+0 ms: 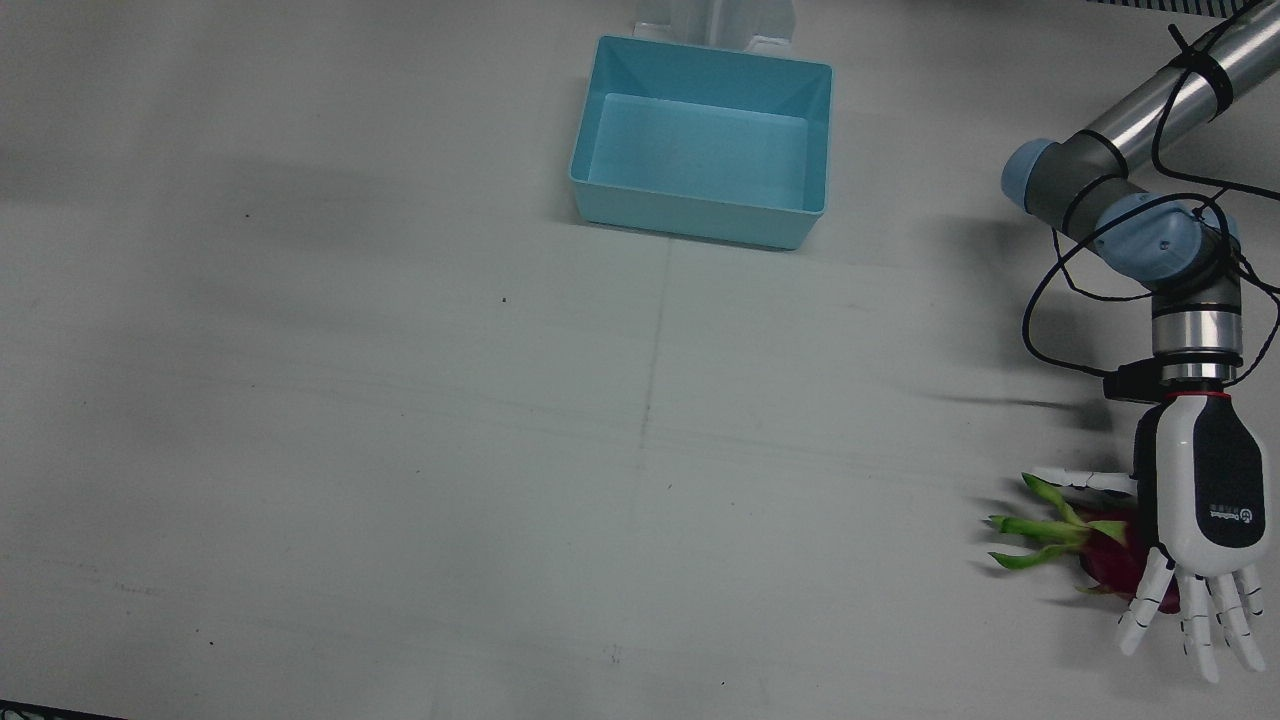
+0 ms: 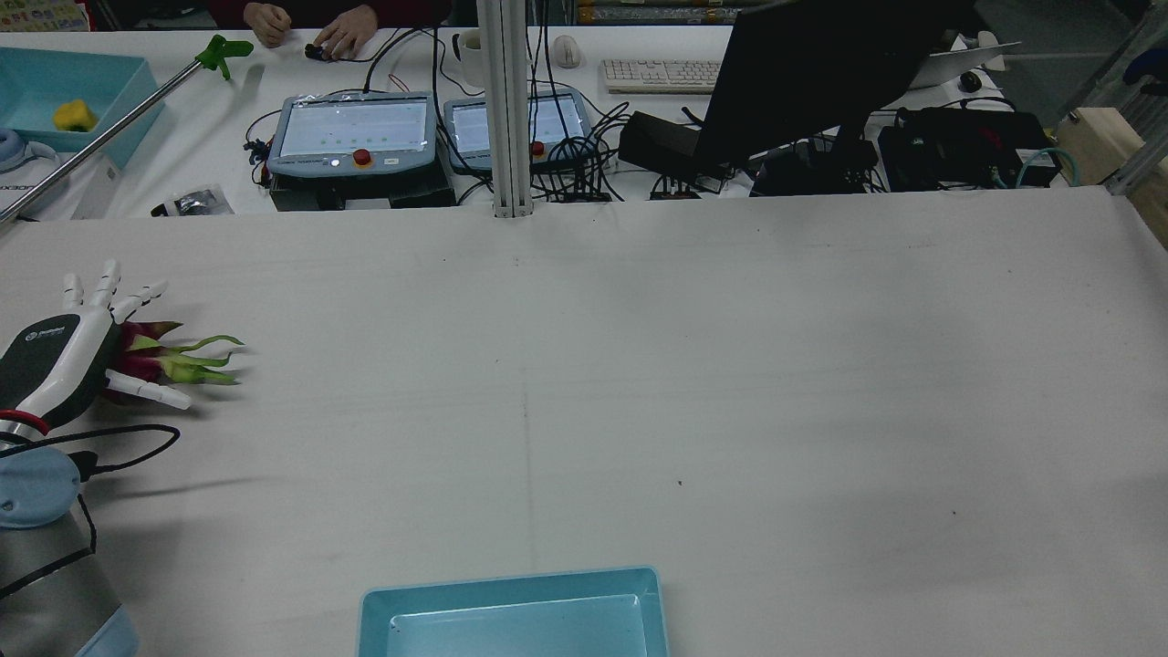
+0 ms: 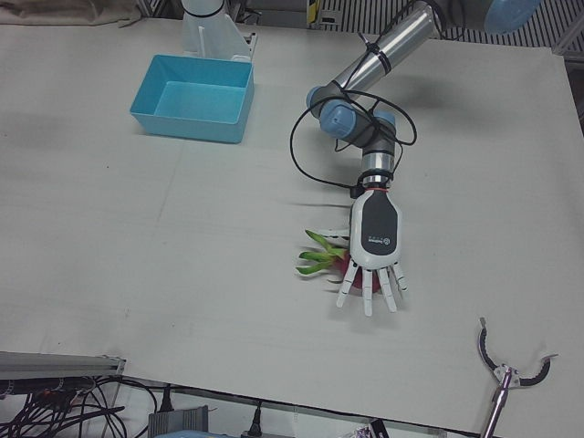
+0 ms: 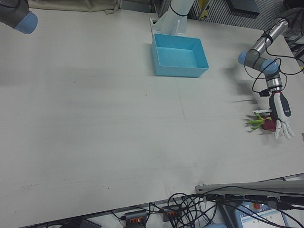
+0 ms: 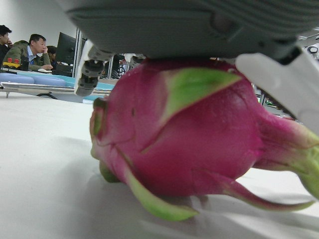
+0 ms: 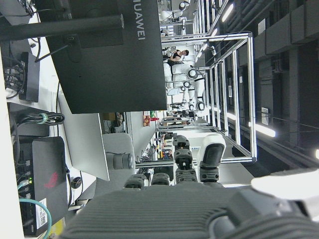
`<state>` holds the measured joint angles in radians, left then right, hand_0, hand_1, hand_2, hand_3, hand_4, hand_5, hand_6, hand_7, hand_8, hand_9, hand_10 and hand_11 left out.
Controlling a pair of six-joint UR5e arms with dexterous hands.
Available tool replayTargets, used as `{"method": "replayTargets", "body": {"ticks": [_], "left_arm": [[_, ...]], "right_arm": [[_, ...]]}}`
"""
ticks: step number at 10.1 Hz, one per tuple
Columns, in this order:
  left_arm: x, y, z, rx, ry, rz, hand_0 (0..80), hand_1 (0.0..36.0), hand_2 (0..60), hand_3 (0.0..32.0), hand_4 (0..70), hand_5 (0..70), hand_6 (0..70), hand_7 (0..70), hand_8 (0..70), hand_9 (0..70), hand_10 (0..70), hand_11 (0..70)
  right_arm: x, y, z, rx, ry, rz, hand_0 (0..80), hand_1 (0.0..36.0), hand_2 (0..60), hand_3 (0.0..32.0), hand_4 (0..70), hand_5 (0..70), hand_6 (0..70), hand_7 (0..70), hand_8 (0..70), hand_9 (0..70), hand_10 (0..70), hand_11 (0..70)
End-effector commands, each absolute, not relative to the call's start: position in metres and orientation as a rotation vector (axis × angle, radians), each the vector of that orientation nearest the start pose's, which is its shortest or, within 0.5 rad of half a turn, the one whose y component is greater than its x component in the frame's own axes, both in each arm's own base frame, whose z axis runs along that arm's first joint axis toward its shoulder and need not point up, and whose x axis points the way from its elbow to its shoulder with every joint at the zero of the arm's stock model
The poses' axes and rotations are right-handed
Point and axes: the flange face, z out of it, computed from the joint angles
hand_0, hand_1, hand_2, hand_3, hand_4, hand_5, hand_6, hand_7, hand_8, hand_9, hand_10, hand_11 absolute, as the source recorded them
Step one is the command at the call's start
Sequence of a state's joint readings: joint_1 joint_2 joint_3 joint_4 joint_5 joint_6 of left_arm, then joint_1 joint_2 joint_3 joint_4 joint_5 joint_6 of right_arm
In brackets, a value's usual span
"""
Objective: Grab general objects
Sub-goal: 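Close the left hand fingers around the dragon fruit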
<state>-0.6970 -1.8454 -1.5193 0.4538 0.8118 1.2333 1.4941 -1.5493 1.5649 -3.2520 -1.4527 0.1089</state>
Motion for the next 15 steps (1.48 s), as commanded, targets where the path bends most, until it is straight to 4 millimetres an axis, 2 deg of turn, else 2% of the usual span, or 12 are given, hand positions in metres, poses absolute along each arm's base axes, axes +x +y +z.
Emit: {"method": "replayTargets", "body": {"ticks": [1,3,4,6,7,8,9,11,12,13,14,15], "left_arm": [[0.290,-0.507,0.597,0.957,1.230,-1.311,44.7,8.4,0.1,32.0,0.0,11.1,0.5,5.8,1.1,0.0,9.8,14.8],[0.290,-0.507,0.597,0.958,1.227,-1.310,44.7,8.4,1.3,32.0,0.0,11.6,2.9,7.5,2.4,0.1,12.0,18.0],[0.289,-0.507,0.597,0.967,1.216,-1.298,44.0,8.2,3.8,32.0,0.0,13.4,6.4,11.7,4.9,0.9,15.1,22.5],[0.294,-0.512,0.588,0.995,1.199,-1.261,42.6,6.9,7.7,13.4,1.7,22.8,14.8,26.4,13.0,4.3,24.7,36.2],[0.294,-0.512,0.588,0.996,1.199,-1.261,41.5,5.2,15.5,0.0,16.5,34.4,33.9,46.8,29.7,23.9,53.6,70.0],[0.294,-0.513,0.587,0.999,1.199,-1.261,41.1,4.9,22.9,0.0,30.0,39.1,43.5,52.7,36.8,32.3,64.1,70.0],[0.294,-0.513,0.588,1.001,1.196,-1.261,41.3,5.0,29.9,0.0,42.6,40.7,49.0,54.9,42.1,39.1,70.0,70.0],[0.295,-0.516,0.591,1.018,1.196,-1.244,40.6,3.8,39.1,0.0,64.2,44.4,59.1,61.2,51.2,50.5,70.0,70.0],[0.294,-0.516,0.591,1.021,1.193,-1.243,38.3,2.5,47.8,0.0,70.0,48.2,68.3,67.6,56.3,56.6,70.0,70.0],[0.293,-0.516,0.588,1.021,1.199,-1.247,34.2,3.1,60.0,0.0,70.0,51.1,70.0,70.0,61.2,62.2,70.0,70.0],[0.286,-0.520,0.581,1.027,1.208,-1.263,25.3,3.7,60.0,0.0,70.0,52.7,70.0,70.0,65.4,67.5,70.0,70.0],[0.277,-0.523,0.558,1.041,1.243,-1.282,17.4,4.6,60.0,0.0,70.0,55.0,70.0,70.0,68.4,70.0,70.0,70.0]], "right_arm": [[0.107,-0.500,0.690,0.057,2.047,-2.245,0.0,0.0,0.0,0.0,0.0,0.0,0.0,0.0,0.0,0.0,0.0,0.0],[0.107,-0.500,0.690,0.057,2.047,-2.245,0.0,0.0,0.0,0.0,0.0,0.0,0.0,0.0,0.0,0.0,0.0,0.0],[0.107,-0.500,0.690,0.057,2.047,-2.245,0.0,0.0,0.0,0.0,0.0,0.0,0.0,0.0,0.0,0.0,0.0,0.0],[0.107,-0.500,0.690,0.057,2.047,-2.245,0.0,0.0,0.0,0.0,0.0,0.0,0.0,0.0,0.0,0.0,0.0,0.0],[0.107,-0.500,0.690,0.057,2.047,-2.245,0.0,0.0,0.0,0.0,0.0,0.0,0.0,0.0,0.0,0.0,0.0,0.0],[0.107,-0.500,0.690,0.057,2.047,-2.245,0.0,0.0,0.0,0.0,0.0,0.0,0.0,0.0,0.0,0.0,0.0,0.0],[0.107,-0.500,0.690,0.057,2.047,-2.245,0.0,0.0,0.0,0.0,0.0,0.0,0.0,0.0,0.0,0.0,0.0,0.0],[0.107,-0.500,0.690,0.057,2.047,-2.245,0.0,0.0,0.0,0.0,0.0,0.0,0.0,0.0,0.0,0.0,0.0,0.0],[0.107,-0.500,0.690,0.057,2.047,-2.245,0.0,0.0,0.0,0.0,0.0,0.0,0.0,0.0,0.0,0.0,0.0,0.0],[0.107,-0.500,0.690,0.057,2.047,-2.245,0.0,0.0,0.0,0.0,0.0,0.0,0.0,0.0,0.0,0.0,0.0,0.0],[0.107,-0.500,0.689,0.057,2.048,-2.243,0.0,0.0,0.0,0.0,0.0,0.0,0.0,0.0,0.0,0.0,0.0,0.0],[0.107,-0.500,0.690,0.057,2.047,-2.245,0.0,0.0,0.0,0.0,0.0,0.0,0.0,0.0,0.0,0.0,0.0,0.0]]}}
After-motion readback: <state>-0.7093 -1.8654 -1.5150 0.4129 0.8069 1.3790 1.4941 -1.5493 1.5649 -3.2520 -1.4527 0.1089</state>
